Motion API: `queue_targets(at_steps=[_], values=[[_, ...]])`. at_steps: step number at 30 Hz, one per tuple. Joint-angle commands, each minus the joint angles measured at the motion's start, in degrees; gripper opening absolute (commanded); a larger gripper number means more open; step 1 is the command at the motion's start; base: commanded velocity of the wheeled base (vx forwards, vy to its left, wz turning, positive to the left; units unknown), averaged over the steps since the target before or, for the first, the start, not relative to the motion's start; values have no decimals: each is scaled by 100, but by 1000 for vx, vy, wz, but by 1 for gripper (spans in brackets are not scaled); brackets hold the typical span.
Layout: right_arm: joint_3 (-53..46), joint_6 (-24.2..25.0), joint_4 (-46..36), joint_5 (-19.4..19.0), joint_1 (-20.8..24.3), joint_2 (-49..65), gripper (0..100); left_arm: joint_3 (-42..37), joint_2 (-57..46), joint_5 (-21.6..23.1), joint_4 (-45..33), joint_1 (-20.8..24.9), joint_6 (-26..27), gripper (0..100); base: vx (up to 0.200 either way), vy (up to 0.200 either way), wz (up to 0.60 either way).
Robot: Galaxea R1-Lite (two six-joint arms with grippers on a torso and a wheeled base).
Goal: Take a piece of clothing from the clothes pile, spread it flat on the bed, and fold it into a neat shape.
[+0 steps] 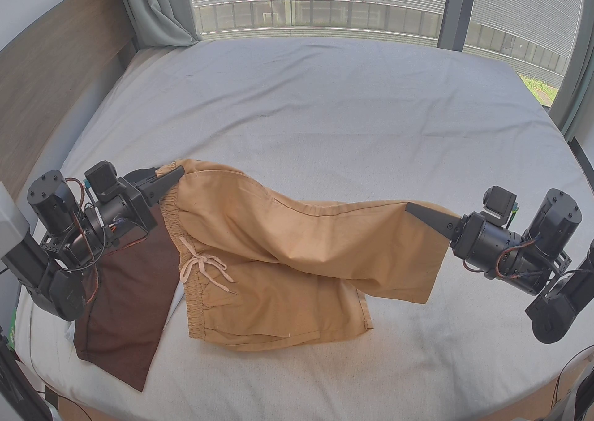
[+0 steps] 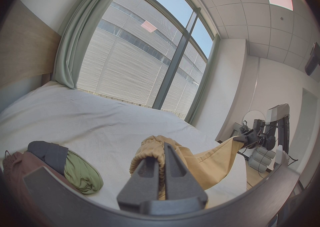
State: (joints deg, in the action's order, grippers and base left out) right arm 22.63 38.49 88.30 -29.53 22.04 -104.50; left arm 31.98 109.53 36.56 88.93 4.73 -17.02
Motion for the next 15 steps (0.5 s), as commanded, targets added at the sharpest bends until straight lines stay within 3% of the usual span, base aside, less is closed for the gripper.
queue_targets(at_steps=[1,15], values=[[40,1,3,-1,-7,61,0,19,-64,0,1,2,-12,0,0,0,0],[321,-8,3,333,-139,52,0,81,-81,-8,-7,2,-21,0,0,0,0]])
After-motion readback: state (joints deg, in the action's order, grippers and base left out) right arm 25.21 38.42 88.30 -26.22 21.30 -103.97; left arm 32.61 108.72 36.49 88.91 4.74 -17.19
